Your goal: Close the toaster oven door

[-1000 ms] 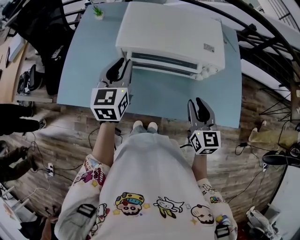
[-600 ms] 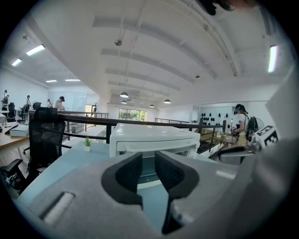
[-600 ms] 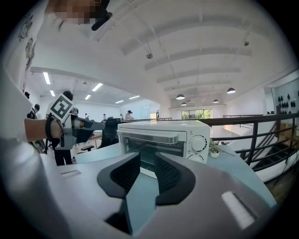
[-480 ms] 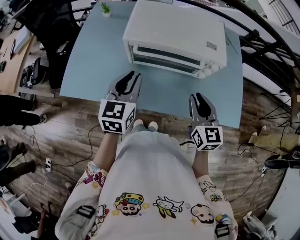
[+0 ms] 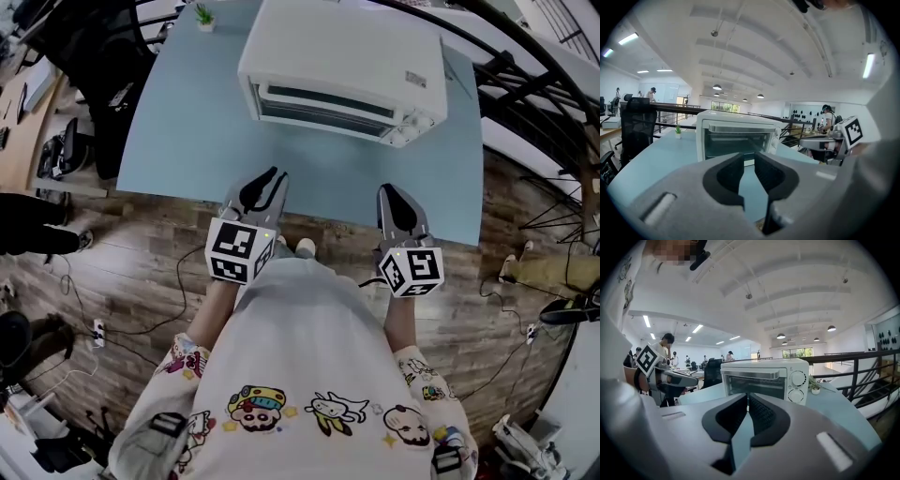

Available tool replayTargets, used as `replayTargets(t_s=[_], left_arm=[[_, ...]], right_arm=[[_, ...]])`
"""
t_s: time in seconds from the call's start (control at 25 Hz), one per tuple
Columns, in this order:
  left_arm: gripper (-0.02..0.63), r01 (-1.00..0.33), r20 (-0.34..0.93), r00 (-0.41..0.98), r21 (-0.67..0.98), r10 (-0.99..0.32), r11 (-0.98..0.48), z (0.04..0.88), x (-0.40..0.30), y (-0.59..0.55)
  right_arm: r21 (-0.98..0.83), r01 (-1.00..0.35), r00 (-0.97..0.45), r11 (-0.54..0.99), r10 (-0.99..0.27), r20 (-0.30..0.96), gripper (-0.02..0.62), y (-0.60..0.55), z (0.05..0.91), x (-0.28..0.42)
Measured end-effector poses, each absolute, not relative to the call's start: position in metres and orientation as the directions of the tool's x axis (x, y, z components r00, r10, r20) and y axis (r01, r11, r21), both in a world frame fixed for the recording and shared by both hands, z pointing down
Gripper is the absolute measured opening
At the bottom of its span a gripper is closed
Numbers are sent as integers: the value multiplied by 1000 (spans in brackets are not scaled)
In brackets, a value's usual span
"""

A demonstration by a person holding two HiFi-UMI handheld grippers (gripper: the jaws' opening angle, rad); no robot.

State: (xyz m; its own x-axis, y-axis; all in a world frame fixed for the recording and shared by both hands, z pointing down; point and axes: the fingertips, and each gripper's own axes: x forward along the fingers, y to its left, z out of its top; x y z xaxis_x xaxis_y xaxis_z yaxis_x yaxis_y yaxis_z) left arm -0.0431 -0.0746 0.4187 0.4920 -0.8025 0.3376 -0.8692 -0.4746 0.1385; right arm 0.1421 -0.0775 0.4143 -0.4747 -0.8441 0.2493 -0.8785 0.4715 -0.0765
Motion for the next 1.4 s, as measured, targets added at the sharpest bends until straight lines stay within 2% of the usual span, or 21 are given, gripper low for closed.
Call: replayTargets(t_s=[0.12,0.36,0.6,1.4], left_arm=[[61,-861,341,507,147,-792,-488,424,-39,-69],[0,-849,333,528,181,-781,-496,433,-37,-59],[-2,-843,326,538,223,-777,-490,441,-38,-55],[-2,-853,348,522,216,-779,-476,447,-55,-64]], right_arm=[[-89,-883,-467,460,-846,259,11,-73,419,147],[-120,-890,-456,441,-845,280,9,-63,429,152],[-130,-891,-455,436,-847,276,9,-60,434,152],[-138,-886,-464,443,-838,289,9,-67,438,143]])
